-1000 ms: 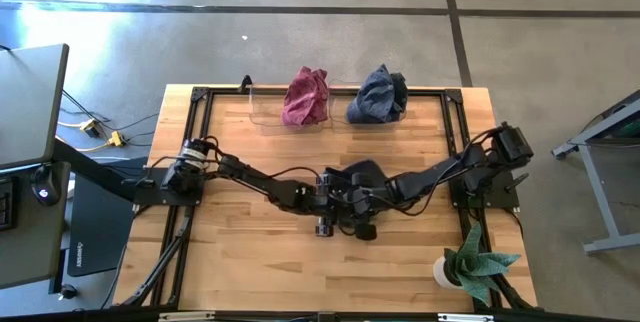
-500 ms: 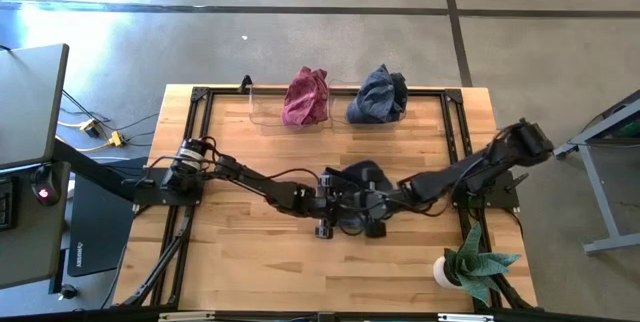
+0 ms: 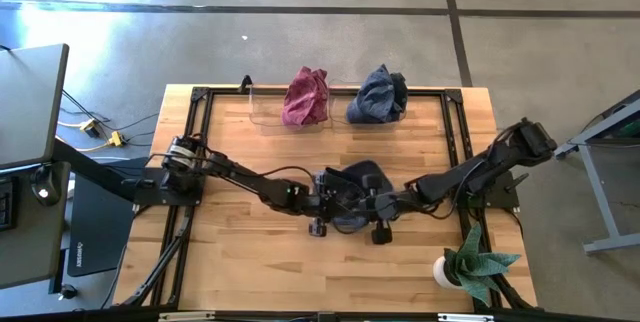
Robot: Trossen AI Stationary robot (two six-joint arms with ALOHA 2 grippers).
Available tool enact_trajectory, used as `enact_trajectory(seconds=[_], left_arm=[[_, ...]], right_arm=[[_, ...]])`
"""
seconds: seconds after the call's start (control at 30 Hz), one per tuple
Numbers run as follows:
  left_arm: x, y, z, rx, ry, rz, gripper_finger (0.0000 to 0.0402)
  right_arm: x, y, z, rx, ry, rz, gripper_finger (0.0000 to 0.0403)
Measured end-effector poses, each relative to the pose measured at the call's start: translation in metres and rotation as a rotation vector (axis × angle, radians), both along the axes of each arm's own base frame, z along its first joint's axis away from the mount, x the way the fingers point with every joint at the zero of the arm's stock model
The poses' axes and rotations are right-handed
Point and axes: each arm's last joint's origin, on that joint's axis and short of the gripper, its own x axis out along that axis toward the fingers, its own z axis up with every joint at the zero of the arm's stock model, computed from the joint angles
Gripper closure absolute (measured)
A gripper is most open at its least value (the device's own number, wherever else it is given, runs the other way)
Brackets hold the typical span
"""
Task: Pick & Place hat
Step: Put the blue cap into the right transparent bin
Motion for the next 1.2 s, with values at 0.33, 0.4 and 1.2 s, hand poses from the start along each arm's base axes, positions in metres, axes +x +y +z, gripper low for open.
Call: enact_trajectory(seconds=[0.33,0.4,1.2], left_arm=[[-0.016,0.029,-0.008,-0.063,-0.085,0.105,0.0271],[-0.014,0.037,-0.014,-0.086,-0.114,0.137,0.0277],[-0.013,0.016,-0.009,0.029,-0.096,0.164,0.0285]], right_arm=[[-0.011,-0.034,-0.03,0.188,0.07,-0.076,0.0403],[-0.01,-0.033,-0.032,0.223,0.089,-0.038,0.0403],[0.007,-0.003,-0.016,0.157,0.247,0.058,0.0403]])
